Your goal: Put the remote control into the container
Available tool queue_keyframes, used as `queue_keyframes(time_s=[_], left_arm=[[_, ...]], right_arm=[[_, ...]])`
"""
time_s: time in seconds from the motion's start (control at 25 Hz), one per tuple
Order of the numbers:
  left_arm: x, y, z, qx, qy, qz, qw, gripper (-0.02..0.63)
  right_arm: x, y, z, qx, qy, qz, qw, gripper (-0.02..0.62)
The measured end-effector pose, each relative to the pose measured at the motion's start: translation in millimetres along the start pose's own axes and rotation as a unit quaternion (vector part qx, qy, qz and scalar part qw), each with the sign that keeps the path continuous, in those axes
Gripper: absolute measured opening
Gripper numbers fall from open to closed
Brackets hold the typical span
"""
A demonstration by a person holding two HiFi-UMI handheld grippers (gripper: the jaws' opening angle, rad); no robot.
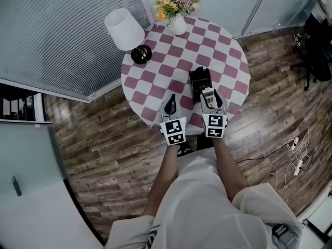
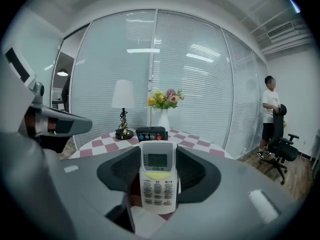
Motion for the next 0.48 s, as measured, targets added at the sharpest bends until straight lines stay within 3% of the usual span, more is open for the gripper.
queue_keyframes(time_s=[0.24,0.48], left_arm=[[-3,-5,25,-0.027,0.001,0.002,0.9996,0.005],[-3,-12,38,-0.040,-0.009,0.008,0.9991,0.005]], right_arm=[[-22,-18,2,0.010,-0.009,-0.045,0.999,0.225],[-2,-27,3,0.018,-0.029,-0.055,0.998,0.225]])
Point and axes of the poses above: the fingertips, and each gripper's own axes: y backward along the fingers, z to its left, x out of its underside, the point moved 2 cm from there along y, backward along the fingers, and after that the axes turned 1 degree about y, right-handed, at the moved point
